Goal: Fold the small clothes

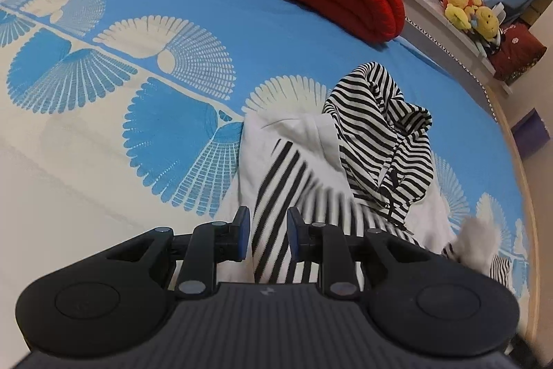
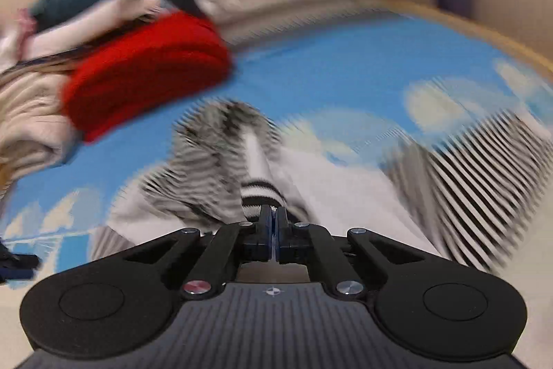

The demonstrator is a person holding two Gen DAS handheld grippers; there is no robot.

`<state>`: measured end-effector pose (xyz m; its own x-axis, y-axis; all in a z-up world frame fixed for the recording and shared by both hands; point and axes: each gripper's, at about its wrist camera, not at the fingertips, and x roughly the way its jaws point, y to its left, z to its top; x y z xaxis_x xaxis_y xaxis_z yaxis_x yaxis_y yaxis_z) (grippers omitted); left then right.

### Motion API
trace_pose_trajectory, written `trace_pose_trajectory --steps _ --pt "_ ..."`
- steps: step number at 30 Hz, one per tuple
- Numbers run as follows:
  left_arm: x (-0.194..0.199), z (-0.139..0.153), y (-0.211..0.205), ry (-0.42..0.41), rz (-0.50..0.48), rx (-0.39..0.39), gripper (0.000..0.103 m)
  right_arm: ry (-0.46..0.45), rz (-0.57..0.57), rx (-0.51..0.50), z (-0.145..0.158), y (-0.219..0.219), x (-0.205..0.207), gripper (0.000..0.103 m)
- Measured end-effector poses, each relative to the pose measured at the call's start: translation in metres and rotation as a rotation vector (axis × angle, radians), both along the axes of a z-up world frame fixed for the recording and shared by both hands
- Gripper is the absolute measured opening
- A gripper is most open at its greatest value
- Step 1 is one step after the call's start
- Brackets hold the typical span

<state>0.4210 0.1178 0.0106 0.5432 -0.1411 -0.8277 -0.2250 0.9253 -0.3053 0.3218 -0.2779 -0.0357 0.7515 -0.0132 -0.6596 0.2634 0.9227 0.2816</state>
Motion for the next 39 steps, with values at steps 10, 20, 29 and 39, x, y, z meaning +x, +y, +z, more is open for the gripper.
trace_pose_trajectory --steps 10,20,29,39 --pt "0.002 -0.011 -0.015 0.029 -0.024 0.01 0.025 0.325 -0.175 0.198 -0.065 -0.06 0.007 0.048" --pt "0.005 -0.058 -0.028 0.135 -0.093 0.055 0.025 0.296 -0.257 0.269 -0.08 -0.073 0.028 0.011" --pt "-0.005 -0.098 -0.05 0.256 -0.183 0.037 0.024 0.384 -0.297 0.258 -0.075 -0.081 0.017 0.014" --pt "-0.009 -0.112 -0.061 0.31 -0.162 -0.029 0.025 0.234 -0.136 0.191 -0.047 -0.075 0.025 0.045"
